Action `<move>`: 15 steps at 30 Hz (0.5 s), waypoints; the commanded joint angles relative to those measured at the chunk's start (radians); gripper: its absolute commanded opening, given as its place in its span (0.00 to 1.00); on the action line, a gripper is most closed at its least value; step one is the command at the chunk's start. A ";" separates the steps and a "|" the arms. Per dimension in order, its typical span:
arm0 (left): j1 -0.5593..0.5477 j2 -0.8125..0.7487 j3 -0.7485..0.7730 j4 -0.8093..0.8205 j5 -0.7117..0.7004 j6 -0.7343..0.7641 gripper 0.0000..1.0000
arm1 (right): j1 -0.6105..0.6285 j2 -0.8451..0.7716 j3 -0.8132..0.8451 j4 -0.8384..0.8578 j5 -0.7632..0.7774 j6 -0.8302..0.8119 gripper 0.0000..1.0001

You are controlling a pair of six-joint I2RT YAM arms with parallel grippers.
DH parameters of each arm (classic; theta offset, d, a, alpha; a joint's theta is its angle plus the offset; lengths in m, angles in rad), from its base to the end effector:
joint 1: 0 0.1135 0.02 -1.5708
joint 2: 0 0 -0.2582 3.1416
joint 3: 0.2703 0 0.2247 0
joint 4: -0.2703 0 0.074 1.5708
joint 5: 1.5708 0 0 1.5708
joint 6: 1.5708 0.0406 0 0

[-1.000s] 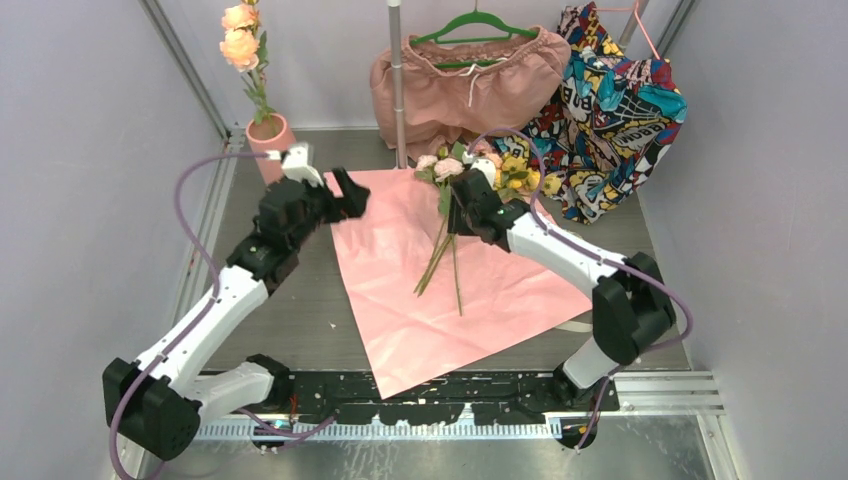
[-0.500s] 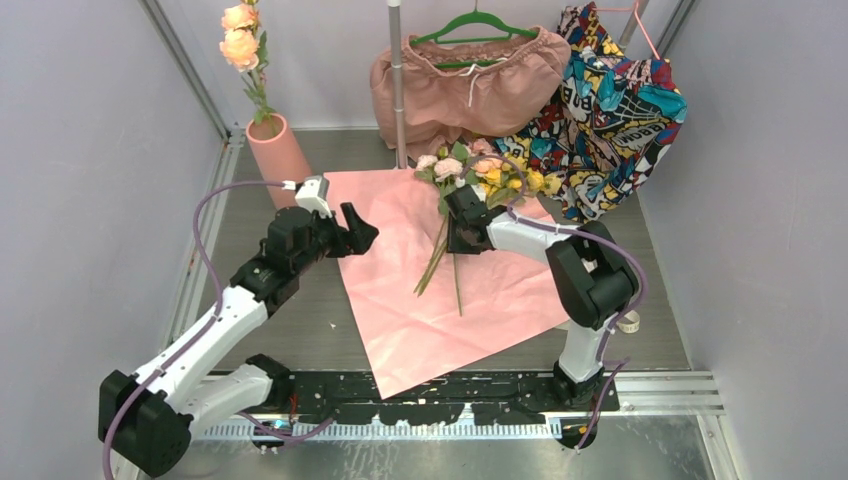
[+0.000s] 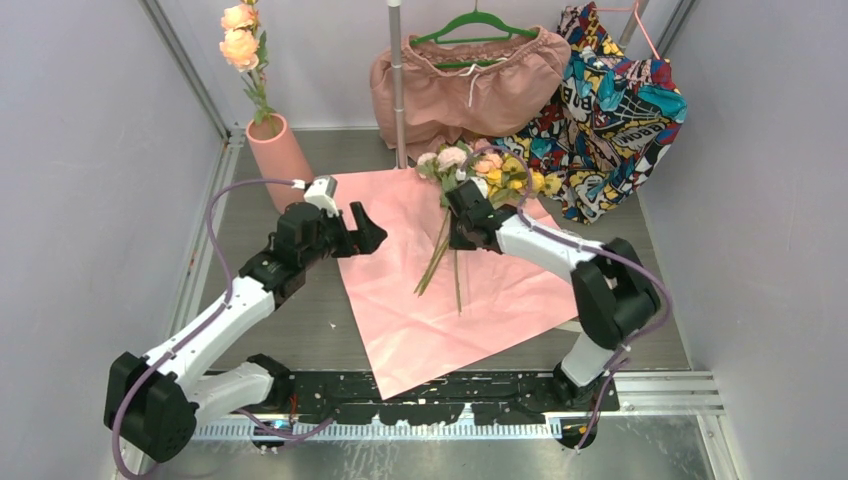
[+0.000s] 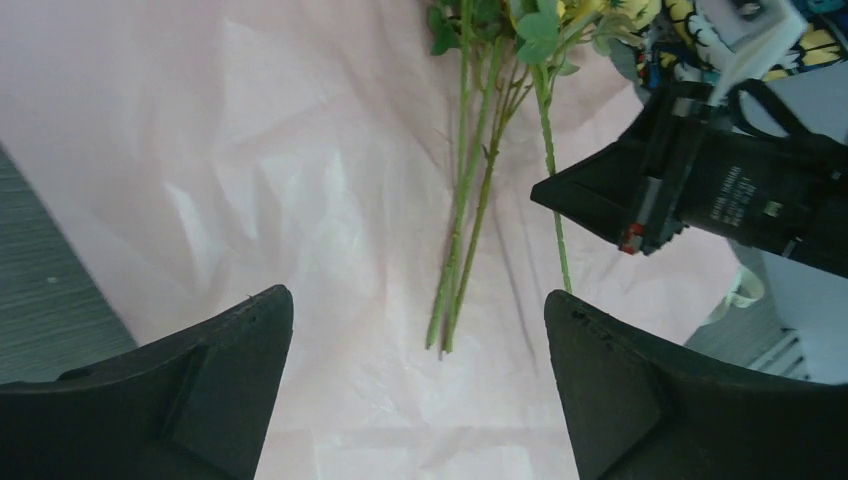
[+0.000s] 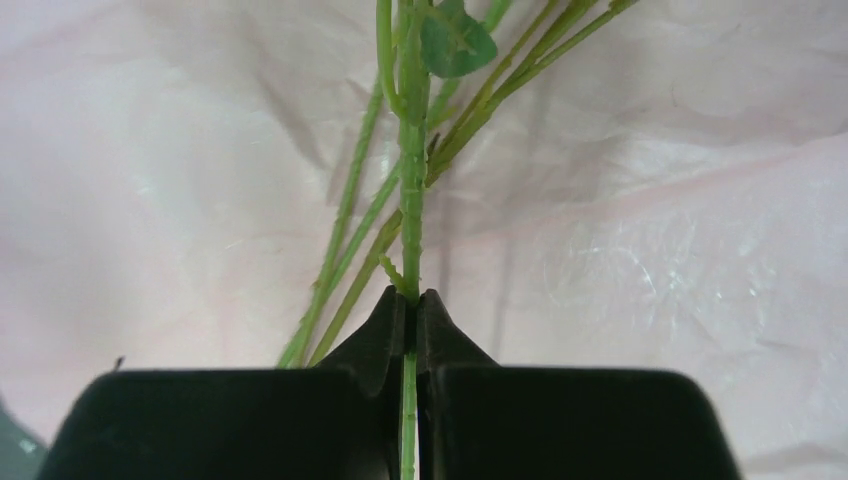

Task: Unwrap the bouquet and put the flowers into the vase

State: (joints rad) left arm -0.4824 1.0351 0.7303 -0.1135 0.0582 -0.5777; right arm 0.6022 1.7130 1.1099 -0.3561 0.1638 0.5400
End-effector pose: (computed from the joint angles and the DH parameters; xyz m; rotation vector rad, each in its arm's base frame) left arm 0.1915 -0.1030 0.2813 -0.0593 2.0649 -0.7304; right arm 0.2794 0.1840 0.2023 -0.0131 2.5305 0.2570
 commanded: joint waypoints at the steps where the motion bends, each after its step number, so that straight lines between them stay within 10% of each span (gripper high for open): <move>1: -0.002 0.042 0.068 0.101 0.138 -0.093 0.99 | 0.066 -0.219 0.084 -0.049 0.083 -0.034 0.01; 15: -0.002 0.346 0.267 0.620 0.544 -0.564 0.84 | 0.277 -0.467 0.119 -0.133 0.175 -0.034 0.01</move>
State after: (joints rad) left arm -0.4828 1.3235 0.8829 0.2855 0.4549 -1.0195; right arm 0.8272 1.2903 1.2007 -0.4717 0.2829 0.5129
